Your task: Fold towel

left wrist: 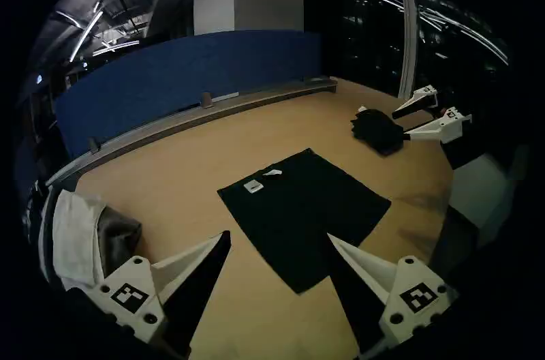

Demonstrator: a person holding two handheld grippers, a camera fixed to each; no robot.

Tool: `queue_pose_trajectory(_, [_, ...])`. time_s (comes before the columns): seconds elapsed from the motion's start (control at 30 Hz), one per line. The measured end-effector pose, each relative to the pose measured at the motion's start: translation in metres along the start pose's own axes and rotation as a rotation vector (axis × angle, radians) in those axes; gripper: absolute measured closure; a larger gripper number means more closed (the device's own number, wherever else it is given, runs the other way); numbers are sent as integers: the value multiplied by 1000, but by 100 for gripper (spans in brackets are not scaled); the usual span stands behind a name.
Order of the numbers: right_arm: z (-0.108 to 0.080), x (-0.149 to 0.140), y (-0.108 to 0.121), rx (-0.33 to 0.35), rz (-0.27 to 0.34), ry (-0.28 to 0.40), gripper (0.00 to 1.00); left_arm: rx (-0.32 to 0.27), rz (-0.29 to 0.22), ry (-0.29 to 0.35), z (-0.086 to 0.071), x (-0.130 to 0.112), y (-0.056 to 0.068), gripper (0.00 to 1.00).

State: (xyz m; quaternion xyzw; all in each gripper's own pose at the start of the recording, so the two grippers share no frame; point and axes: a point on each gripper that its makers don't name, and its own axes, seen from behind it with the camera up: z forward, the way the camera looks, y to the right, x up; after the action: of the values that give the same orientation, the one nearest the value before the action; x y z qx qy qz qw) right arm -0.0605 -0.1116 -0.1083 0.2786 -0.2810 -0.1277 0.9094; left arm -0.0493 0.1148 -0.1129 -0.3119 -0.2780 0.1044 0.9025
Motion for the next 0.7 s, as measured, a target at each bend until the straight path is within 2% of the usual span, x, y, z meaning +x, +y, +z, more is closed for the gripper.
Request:
queue_pose_trajectory(0.5, [21, -44, -13, 13, 23, -33, 0, 1, -18, -21, 20, -41, 11, 6])
queue_pose_trajectory(0.7, [32, -65, -20, 9, 13, -52, 0, -2, -31, -37, 28, -58, 16, 6])
